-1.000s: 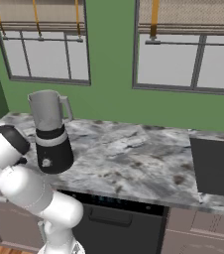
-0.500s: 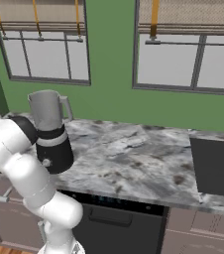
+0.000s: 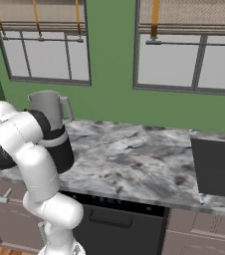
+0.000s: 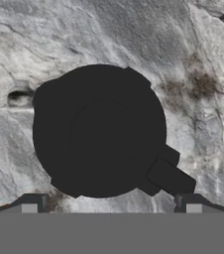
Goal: Close the lid blender by securely placing the lid on top.
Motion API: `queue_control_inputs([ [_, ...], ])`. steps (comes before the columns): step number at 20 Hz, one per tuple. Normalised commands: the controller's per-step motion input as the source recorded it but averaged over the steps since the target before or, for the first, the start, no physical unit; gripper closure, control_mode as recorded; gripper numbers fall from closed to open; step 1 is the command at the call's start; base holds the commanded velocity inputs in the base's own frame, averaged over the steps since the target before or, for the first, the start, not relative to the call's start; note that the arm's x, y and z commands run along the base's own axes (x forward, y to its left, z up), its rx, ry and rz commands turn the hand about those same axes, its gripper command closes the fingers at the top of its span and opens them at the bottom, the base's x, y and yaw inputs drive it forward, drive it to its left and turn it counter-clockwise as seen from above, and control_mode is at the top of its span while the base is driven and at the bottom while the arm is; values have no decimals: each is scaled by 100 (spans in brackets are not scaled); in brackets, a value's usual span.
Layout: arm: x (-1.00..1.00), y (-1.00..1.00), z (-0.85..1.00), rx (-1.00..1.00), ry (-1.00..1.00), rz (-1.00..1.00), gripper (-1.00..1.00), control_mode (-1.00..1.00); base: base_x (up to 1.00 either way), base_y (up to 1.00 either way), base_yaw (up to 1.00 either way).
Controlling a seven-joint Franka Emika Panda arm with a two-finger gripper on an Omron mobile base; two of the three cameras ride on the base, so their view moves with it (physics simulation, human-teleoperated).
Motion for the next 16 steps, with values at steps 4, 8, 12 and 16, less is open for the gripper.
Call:
queue_control_inputs([
  [4,11,4,-10,0,0,-1,-100,-100,0,0,0],
  [8,0,0,-16,0,0,0,-100,-100,0,0,0],
  [12,0,0,-18,0,-3,0,-100,-100,0,0,0],
  [16,0,0,-21,0,-1,0,-100,-100,0,0,0],
])
